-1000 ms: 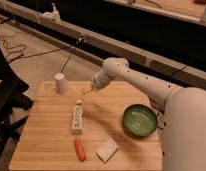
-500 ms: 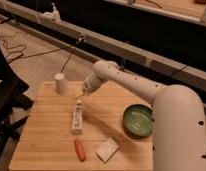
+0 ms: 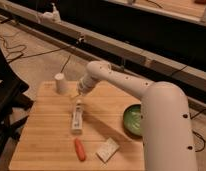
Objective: Stand the bottle upright
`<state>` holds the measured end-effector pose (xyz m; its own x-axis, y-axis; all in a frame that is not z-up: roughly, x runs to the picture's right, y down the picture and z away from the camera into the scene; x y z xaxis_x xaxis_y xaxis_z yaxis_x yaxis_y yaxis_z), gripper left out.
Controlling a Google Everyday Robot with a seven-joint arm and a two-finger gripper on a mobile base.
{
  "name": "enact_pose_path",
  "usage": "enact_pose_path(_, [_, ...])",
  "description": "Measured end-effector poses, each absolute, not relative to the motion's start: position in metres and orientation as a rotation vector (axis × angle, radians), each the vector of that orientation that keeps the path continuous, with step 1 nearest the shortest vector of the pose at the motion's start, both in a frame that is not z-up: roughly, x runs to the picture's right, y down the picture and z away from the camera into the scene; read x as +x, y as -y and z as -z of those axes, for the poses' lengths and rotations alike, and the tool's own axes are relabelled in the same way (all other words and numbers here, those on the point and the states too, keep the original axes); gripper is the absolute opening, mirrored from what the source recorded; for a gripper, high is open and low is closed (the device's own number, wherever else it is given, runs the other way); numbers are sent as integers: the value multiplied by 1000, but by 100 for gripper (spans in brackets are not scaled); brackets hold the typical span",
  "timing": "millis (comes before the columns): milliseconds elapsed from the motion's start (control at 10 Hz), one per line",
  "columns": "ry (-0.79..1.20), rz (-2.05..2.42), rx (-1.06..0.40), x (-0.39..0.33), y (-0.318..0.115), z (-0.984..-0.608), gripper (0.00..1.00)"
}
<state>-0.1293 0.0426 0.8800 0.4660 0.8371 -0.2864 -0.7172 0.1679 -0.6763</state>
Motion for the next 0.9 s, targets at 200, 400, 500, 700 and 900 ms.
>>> enact_pose_path(200, [137,-1114,-831,-129,-45,-889,62])
enact_pose_path(400, [105,-1114,-809,-129,-49,-898,62])
enact_pose_path(500, [91,-1116,-799,-129,-50,-902,62])
enact_pose_path(700, [65,-1121,-795,-130,-56,-908,62])
enact_pose_path(900, [48,-1121,-809,-133,-65,-911,62])
